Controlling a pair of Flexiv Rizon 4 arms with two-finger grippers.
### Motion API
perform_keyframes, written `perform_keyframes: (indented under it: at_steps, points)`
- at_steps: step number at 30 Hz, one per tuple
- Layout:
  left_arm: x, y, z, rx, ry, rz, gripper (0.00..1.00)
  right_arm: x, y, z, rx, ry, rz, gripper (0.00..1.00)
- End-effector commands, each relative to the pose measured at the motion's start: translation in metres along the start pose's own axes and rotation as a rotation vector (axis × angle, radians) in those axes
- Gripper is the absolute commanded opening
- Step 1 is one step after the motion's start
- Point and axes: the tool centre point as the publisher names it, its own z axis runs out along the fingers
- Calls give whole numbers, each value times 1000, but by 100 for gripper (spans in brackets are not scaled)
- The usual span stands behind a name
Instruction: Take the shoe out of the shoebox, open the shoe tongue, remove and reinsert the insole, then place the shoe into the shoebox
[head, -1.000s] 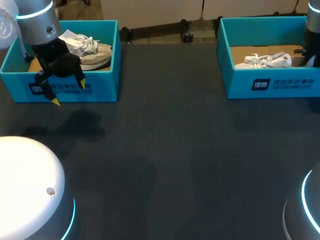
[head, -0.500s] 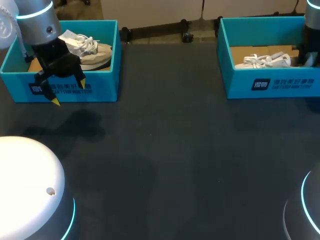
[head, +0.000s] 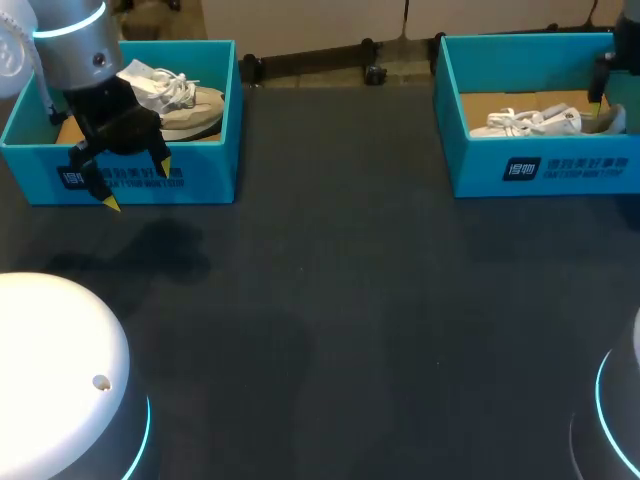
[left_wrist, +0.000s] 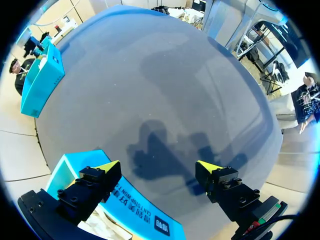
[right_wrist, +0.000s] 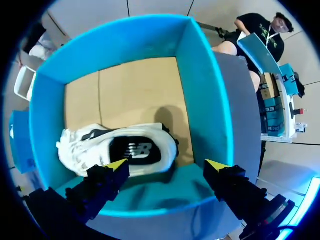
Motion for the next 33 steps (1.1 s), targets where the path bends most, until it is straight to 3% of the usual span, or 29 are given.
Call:
perform_keyframes:
  at_steps: [1,6,17,26,33]
  points:
    - [0,0,0,-3,1,1,100,3,-19,-41,-10,13,1,100]
    - [0,0,0,-3,1,1,100,14,-45,-64,22,16,9,100]
    - [0,0,0,-3,1,1,100,33,-107,-94,68,41,61,100]
    - [0,0,0,-3,1,1,100,54,-145,-95,78,56,105,100]
    - [0,0,0,-3,1,1,100,68,-159,-92,88,87,113,100]
